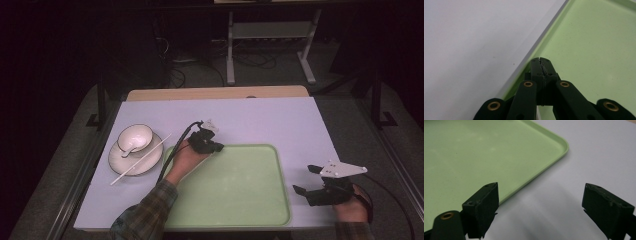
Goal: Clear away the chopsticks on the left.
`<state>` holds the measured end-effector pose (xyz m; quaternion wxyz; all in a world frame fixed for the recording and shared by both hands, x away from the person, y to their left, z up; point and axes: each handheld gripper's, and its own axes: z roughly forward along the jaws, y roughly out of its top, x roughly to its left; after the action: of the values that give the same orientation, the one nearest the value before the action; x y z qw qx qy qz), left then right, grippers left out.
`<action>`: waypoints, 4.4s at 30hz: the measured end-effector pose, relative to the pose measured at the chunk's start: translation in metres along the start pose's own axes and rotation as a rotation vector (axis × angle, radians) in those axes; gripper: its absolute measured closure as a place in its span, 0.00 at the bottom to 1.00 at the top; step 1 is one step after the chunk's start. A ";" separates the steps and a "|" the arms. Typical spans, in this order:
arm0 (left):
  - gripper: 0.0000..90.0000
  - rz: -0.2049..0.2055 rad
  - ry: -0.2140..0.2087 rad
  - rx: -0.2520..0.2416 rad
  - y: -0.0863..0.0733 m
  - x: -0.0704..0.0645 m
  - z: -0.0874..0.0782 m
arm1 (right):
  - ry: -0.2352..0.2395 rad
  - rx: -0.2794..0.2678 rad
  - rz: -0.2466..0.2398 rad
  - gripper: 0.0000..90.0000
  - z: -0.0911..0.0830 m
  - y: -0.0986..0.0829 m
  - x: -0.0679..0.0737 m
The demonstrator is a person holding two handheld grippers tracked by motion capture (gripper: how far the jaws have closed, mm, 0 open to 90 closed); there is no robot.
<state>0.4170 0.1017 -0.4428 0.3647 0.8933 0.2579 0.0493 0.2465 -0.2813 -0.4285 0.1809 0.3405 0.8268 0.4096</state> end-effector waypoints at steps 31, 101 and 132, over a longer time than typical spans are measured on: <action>1.00 -0.084 0.079 0.019 -0.032 0.020 -0.036 | -0.004 0.004 -0.001 0.15 0.001 0.001 0.001; 1.00 -0.172 0.138 0.008 -0.125 -0.016 -0.124 | -0.010 0.007 -0.006 0.15 0.000 0.001 0.002; 0.29 -0.153 0.122 -0.085 -0.124 -0.032 -0.154 | -0.009 0.015 -0.016 0.15 0.002 0.001 0.002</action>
<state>0.2940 0.2568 -0.4112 0.3887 0.8501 0.3446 0.0863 0.2463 -0.2783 -0.4293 0.1854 0.3372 0.8317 0.4004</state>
